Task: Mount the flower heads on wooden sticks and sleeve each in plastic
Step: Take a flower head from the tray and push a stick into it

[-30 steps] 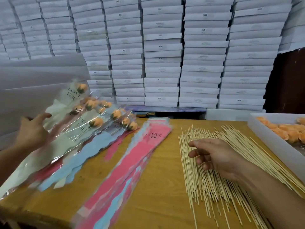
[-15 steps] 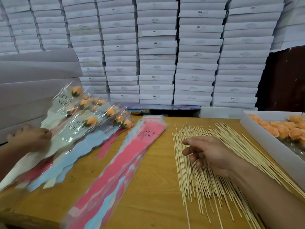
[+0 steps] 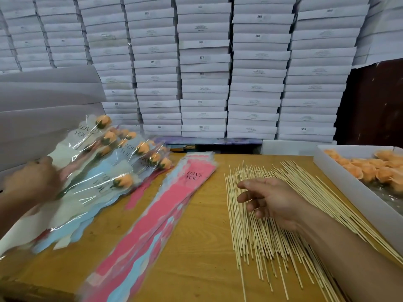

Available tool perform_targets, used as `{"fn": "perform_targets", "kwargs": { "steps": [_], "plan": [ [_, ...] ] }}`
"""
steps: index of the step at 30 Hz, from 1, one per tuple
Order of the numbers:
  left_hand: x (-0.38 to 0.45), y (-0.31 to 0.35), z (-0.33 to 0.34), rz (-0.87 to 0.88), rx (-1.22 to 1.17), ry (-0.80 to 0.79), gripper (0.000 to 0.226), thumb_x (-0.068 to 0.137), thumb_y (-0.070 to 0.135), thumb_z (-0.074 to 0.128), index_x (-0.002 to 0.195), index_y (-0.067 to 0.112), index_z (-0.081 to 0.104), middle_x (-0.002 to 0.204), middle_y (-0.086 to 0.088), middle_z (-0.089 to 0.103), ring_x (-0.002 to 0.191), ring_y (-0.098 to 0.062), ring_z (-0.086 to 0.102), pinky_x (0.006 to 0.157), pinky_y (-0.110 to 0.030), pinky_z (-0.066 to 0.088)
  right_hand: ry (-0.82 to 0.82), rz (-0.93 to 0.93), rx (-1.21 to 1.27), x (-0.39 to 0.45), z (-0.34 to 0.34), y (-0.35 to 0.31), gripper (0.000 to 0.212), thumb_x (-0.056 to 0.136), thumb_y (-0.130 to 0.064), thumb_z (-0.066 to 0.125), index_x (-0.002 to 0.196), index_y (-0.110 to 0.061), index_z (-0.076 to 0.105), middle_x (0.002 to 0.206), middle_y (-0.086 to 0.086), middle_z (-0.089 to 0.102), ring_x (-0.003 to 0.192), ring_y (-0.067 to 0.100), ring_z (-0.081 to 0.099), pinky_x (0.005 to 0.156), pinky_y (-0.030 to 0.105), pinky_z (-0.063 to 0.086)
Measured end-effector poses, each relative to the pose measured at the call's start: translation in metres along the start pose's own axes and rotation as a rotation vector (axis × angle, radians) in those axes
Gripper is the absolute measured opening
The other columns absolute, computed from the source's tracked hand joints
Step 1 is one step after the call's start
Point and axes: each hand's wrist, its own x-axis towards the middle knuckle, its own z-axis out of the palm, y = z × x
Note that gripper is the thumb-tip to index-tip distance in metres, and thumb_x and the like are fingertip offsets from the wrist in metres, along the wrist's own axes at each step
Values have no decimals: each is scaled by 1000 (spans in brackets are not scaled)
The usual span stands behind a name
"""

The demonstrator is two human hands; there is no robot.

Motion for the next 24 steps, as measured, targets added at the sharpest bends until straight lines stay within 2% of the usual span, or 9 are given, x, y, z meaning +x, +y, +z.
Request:
{"fn": "perform_targets", "kwargs": {
  "steps": [4, 7, 8, 10, 12, 16, 19, 22, 24],
  "plan": [
    [-3, 6, -3, 39, -7, 29, 59, 77, 75, 55, 87, 18, 42, 67, -15, 46, 50, -39, 43, 49, -42, 46, 1, -2, 1, -1, 1, -1, 21, 100, -21, 60, 113, -7, 69, 84, 11, 75, 58, 14, 62, 44, 23, 46],
    [-12, 16, -15, 42, -16, 38, 53, 83, 71, 48, 88, 19, 41, 76, -18, 48, 54, -40, 46, 52, -45, 49, 6, -3, -4, -2, 1, -2, 21, 100, -21, 61, 113, -7, 69, 83, 11, 75, 58, 14, 62, 44, 24, 46],
    [-16, 24, -22, 45, -10, 29, 45, 85, 65, 53, 87, 23, 38, 80, -16, 49, 56, -39, 48, 53, -45, 50, 7, -3, -5, -2, 1, -2, 21, 99, -21, 61, 113, -7, 69, 83, 11, 75, 58, 14, 62, 44, 24, 46],
    [-24, 43, -42, 53, -15, 8, 31, 88, 40, 60, 84, 27, 32, 87, -16, 50, 61, -39, 52, 57, -47, 52, 7, -3, -6, -2, 1, -2, 21, 99, -21, 61, 113, -7, 69, 83, 10, 75, 57, 14, 62, 44, 24, 46],
    [-33, 64, -63, 54, -57, -12, 22, 89, 22, 55, 87, 26, 33, 96, -20, 52, 68, -42, 54, 63, -51, 53, 6, 1, -6, -3, 2, -3, 21, 99, -21, 61, 113, -7, 69, 83, 10, 75, 57, 14, 62, 45, 24, 46],
    [-50, 109, -100, 90, -107, 20, 9, 94, 20, 52, 99, 21, 45, 113, -21, 54, 82, -47, 58, 68, -47, 50, 9, 0, -4, -4, 2, -4, 20, 99, -20, 61, 112, -7, 69, 82, 10, 75, 57, 14, 62, 44, 23, 46],
    [-64, 158, -124, 199, -207, 82, 12, 97, 26, 53, 93, 15, 50, 106, -16, 53, 74, -36, 50, 62, -42, 43, 10, -3, -24, -5, 3, -4, 19, 100, -19, 60, 111, -6, 69, 80, 10, 74, 57, 14, 62, 44, 23, 46],
    [-86, 217, -145, 285, -341, 29, 22, 96, 28, 56, 81, 13, 49, 93, -9, 53, 74, -30, 51, 64, -39, 44, 11, -3, -35, -6, 4, -5, 19, 99, -19, 61, 110, -6, 70, 80, 10, 74, 57, 15, 61, 44, 23, 46],
    [-107, 259, -154, 279, -479, -20, 27, 93, 27, 60, 72, 14, 49, 80, -8, 54, 70, -29, 53, 58, -35, 38, 20, -14, -53, -7, 2, -6, 18, 99, -19, 62, 110, -7, 70, 79, 10, 74, 57, 15, 61, 44, 24, 46]
  ]
}}
